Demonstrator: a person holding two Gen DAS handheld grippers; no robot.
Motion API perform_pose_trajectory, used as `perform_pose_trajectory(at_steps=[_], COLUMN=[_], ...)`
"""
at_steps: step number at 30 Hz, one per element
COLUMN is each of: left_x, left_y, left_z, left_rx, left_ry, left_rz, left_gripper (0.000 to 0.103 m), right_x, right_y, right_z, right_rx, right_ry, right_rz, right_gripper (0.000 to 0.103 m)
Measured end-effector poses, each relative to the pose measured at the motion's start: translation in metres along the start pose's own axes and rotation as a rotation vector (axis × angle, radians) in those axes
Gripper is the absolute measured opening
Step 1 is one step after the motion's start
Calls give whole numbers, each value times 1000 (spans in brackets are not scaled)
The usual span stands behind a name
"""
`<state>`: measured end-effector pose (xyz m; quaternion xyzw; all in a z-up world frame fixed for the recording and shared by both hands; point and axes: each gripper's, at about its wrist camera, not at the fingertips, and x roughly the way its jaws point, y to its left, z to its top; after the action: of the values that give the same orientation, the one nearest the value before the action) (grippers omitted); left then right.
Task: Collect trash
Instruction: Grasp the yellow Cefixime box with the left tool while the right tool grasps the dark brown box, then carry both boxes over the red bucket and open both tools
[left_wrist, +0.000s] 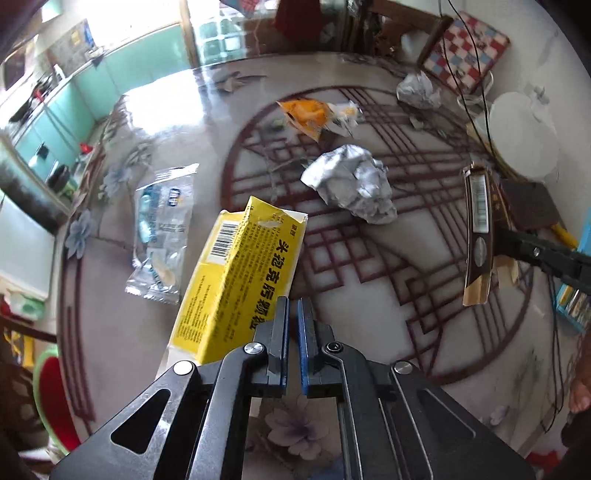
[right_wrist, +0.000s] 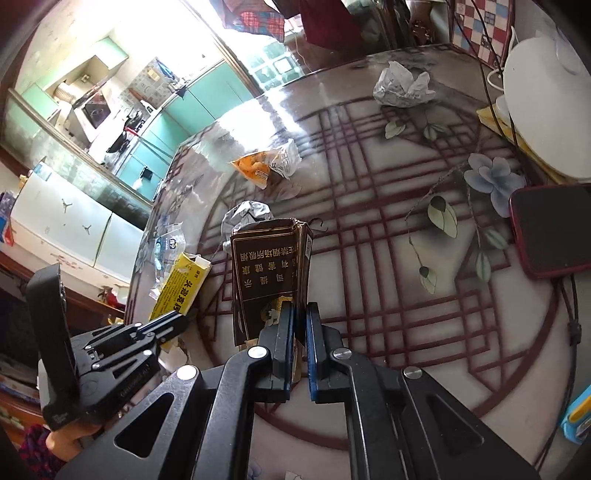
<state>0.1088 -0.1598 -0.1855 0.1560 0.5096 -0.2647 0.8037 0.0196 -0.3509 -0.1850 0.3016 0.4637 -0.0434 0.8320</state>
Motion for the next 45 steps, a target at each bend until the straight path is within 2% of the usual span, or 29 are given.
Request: perform_pose_trajectory(at_steps=[4, 7, 9, 10, 12, 13, 14, 16, 18, 21, 26, 27, 28, 29, 31, 34, 41, 45], left_x=[-19, -27, -25, -22, -11, -6, -3, 0, 9, 23, 32, 35, 37, 41, 39, 25, -37, -62], left_y=[13, 20, 23, 24, 26, 27, 27, 25, 20, 16, 27, 31, 36, 41, 50, 54, 54, 58], left_z=[-5, -7, -5, -4, 1, 2, 4, 5, 10, 15, 17, 17, 17, 16, 13, 6, -11, -21], left_rx=[-33, -45, -42, -44, -62, -77, -83, -74, -34, 31, 54, 45, 30, 7, -38, -58, -95, -107], left_ry=[-50, -76, -85, -78, -62, -60, -67, -86, -69, -46, -21, -7, 12, 45, 52, 34, -78, -121], left_rz=[10, -26, -12, 3, 8, 11, 14, 19, 48, 145, 181, 176, 162, 133, 115, 83, 25, 51], left_gripper=[0, 0, 3, 9, 31, 55, 74, 80, 80, 81, 80, 75, 49, 40, 36, 33, 34, 36], right_x=[-4, -5, -5, -5, -5, -5, -4, -6, -7, -7, -4, -3, -2, -2, -2, -3, -6, -5], right_y=[5, 8, 8, 8, 8, 8, 7, 7, 7, 7, 10, 11, 13, 15, 18, 22, 42, 60], right_z=[-1, -3, -5, -6, -7, -8, -7, -7, -7, -7, -7, -7, -8, -8, -8, -9, -12, -16], right_rx=[-15, -9, -6, -7, -7, -5, -4, -5, -3, 2, 7, 7, 6, 3, -3, -10, -49, -93], right_ry=[-9, -13, -11, -7, -3, -2, -1, -4, -7, -5, 0, 3, 4, 5, 3, 2, -4, -2], right_rz=[12, 22, 24, 24, 20, 19, 20, 14, 8, 10, 24, 28, 32, 35, 38, 40, 42, 38], right_gripper=[5, 5, 5, 5, 5, 5, 5, 5, 5, 5, 5, 5, 5, 5, 5, 5, 5, 5])
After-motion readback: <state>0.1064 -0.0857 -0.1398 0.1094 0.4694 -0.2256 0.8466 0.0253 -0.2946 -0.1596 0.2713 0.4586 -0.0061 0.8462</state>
